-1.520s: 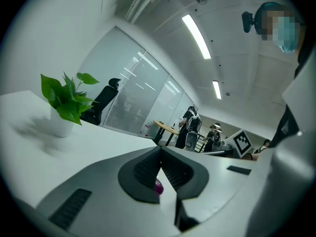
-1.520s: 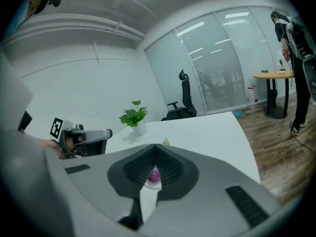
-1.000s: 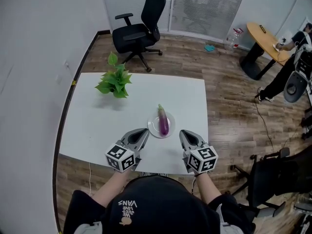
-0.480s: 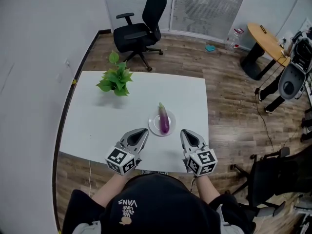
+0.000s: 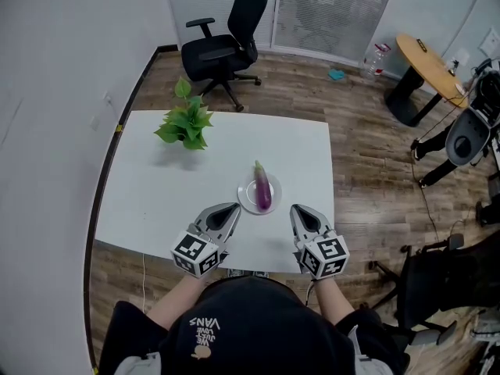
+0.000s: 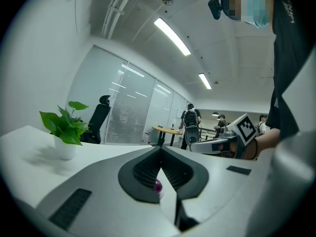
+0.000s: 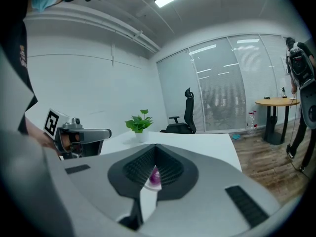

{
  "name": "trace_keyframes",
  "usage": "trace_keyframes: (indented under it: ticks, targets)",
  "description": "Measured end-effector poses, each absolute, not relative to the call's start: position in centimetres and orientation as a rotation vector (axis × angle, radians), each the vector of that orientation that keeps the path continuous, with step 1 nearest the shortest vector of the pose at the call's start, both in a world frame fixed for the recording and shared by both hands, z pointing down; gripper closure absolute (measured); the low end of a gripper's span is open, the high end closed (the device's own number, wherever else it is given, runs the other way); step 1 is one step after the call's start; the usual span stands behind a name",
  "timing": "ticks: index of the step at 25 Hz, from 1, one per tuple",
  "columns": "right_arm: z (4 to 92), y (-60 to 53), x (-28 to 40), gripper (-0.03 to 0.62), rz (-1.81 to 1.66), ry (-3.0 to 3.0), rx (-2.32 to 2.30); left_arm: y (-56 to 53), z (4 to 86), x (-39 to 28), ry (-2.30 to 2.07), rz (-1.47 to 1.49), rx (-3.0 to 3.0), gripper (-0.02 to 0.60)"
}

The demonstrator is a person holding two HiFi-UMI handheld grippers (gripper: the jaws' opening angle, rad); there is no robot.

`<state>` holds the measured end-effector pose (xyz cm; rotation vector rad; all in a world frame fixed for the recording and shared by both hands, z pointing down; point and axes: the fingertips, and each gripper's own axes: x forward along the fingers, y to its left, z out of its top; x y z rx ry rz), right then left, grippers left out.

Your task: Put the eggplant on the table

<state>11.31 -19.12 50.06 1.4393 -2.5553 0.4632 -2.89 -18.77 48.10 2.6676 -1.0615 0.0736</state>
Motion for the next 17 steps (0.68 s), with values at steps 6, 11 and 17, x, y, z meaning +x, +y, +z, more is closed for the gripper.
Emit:
trace_keyframes:
  ticks: [6,11,17]
  targets:
    - [50.28,-19.16,11.50,0.576,0.460,-2.551,1.435,-18.76,48.48,-2.73,-1.062,0.072,2.652,0.571]
    - [50.35,-19.09,11.53,0.576,0.458,-2.555,1.428,-18.72,48.50,-2.63,-1.070,0.087,2.662,0.571]
    - [50.26,-18.89,11.43,0.576,0.455,-2.553,1.419,-18.74,48.21,-2.82,-1.080,0.083,2.661,0.571]
